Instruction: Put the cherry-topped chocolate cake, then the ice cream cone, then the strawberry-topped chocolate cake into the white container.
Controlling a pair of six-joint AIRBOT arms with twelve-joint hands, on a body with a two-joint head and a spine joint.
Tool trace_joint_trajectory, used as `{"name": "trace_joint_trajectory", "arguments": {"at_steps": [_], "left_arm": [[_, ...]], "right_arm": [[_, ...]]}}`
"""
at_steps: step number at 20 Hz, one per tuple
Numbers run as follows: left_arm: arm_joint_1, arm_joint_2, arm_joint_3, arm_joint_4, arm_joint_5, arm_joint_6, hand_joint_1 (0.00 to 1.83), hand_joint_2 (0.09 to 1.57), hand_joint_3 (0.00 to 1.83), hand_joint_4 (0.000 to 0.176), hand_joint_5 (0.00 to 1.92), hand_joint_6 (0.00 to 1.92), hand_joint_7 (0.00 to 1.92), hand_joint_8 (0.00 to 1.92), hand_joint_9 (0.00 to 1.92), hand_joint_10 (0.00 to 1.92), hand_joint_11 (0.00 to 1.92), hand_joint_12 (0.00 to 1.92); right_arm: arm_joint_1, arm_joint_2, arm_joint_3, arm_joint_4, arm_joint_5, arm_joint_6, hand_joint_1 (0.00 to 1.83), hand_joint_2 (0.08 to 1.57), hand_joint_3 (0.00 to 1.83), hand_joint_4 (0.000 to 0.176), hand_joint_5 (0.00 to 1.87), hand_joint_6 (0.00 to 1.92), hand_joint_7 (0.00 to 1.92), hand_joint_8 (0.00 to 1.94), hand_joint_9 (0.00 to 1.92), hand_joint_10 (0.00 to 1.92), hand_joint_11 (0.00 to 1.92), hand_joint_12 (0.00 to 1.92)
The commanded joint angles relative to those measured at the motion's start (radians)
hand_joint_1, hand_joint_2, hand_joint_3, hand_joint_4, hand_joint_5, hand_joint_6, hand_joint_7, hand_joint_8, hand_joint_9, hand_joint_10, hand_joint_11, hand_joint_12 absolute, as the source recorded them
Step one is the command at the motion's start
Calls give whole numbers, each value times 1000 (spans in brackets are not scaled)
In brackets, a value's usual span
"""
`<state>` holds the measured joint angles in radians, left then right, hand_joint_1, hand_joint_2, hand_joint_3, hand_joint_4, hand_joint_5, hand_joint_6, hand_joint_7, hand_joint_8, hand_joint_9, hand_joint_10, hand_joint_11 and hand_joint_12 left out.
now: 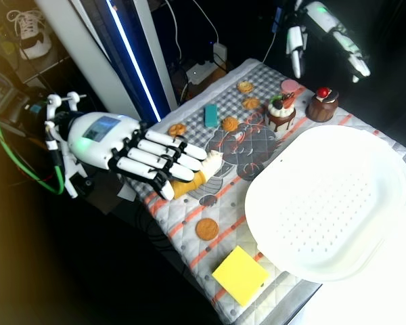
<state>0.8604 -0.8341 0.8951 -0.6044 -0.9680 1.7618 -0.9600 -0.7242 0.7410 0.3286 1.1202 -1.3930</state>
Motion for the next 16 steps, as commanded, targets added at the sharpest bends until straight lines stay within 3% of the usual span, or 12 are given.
{"name": "trace_joint_trajectory", "arguments": {"at_steps": [1, 3, 4, 6, 7, 8, 10, 12, 13, 14, 15, 16], "left_arm": [[-18, -1, 7, 12, -84, 14, 936, 1112, 3, 16, 34, 3, 0, 0, 0, 0, 0, 506], [-43, -20, 14, -15, -53, 100, 970, 1096, 0, 17, 27, 0, 0, 0, 0, 0, 0, 345], [-62, -34, 18, -28, -28, 161, 976, 1094, 0, 42, 5, 0, 0, 0, 0, 0, 0, 336], [-83, -52, 32, -44, 4, 213, 978, 1089, 0, 70, 0, 0, 0, 0, 0, 0, 0, 426], [-95, -66, 47, -59, 29, 237, 987, 1085, 0, 56, 27, 2, 0, 0, 0, 0, 0, 380], [-107, -82, 68, -73, 57, 250, 990, 1090, 0, 70, 31, 1, 0, 0, 0, 0, 0, 475], [-121, -98, 98, -89, 97, 252, 1037, 1098, 0, 77, 74, 3, 0, 0, 0, 0, 0, 609], [-126, -108, 117, -105, 120, 253, 1130, 1128, 1, 47, 221, 21, 142, 18, 203, 69, 0, 1213], [-128, -112, 125, -110, 130, 254, 1161, 1136, 1, 16, 345, 48, 238, 30, 344, 135, 13, 1496], [-130, -115, 132, -115, 140, 254, 1186, 1146, 0, 0, 436, 33, 334, 14, 386, 320, 42, 1608], [-132, -118, 138, -118, 148, 254, 1256, 1150, 1, 0, 553, 53, 487, 100, 408, 991, 294, 1766], [-136, -122, 145, -123, 156, 254, 1296, 1153, 0, 0, 636, 155, 451, 529, 407, 1365, 403, 1859]], "right_arm": [[7, 7, 2, -9, 129, -5, 549, 1223, 19, 0, 0, 0, 0, 0, 0, 0, 0, 917], [6, 7, 2, -9, 129, -5, 522, 1220, 6, 0, 0, 0, 0, 0, 0, 0, 0, 933], [4, 6, 2, -9, 129, -4, 516, 1221, 6, 0, 0, 0, 0, 0, 0, 0, 0, 934], [3, 6, 3, -9, 129, 0, 545, 1222, 4, 0, 0, 0, 0, 0, 0, 0, 0, 931], [0, 6, 3, -9, 129, 1, 540, 1218, 2, 0, 0, 0, 0, 0, 0, 0, 0, 928], [-2, 4, 3, -9, 129, 1, 565, 1222, 3, 0, 0, 0, 0, 0, 0, 0, 0, 924], [-5, 2, 4, -9, 129, 4, 586, 1217, 1, 0, 0, 0, 0, 0, 0, 0, 0, 926], [-7, 0, 5, -9, 129, 9, 552, 1206, 0, 0, 0, 0, 0, 0, 0, 0, 0, 1015], [-7, -1, 5, -9, 129, 10, 526, 1206, 0, 0, 0, 0, 0, 0, 0, 0, 0, 1173], [-8, -2, 5, -9, 129, 10, 501, 1204, 0, 0, 0, 0, 0, 0, 2, 1, 0, 1266], [-9, -3, 5, -7, 130, 11, 501, 1210, 0, 0, 0, 0, 0, 0, 0, 0, 0, 1229], [-10, -4, 5, -5, 130, 12, 482, 1218, 4, 0, 0, 0, 0, 0, 0, 0, 0, 1216]]}}
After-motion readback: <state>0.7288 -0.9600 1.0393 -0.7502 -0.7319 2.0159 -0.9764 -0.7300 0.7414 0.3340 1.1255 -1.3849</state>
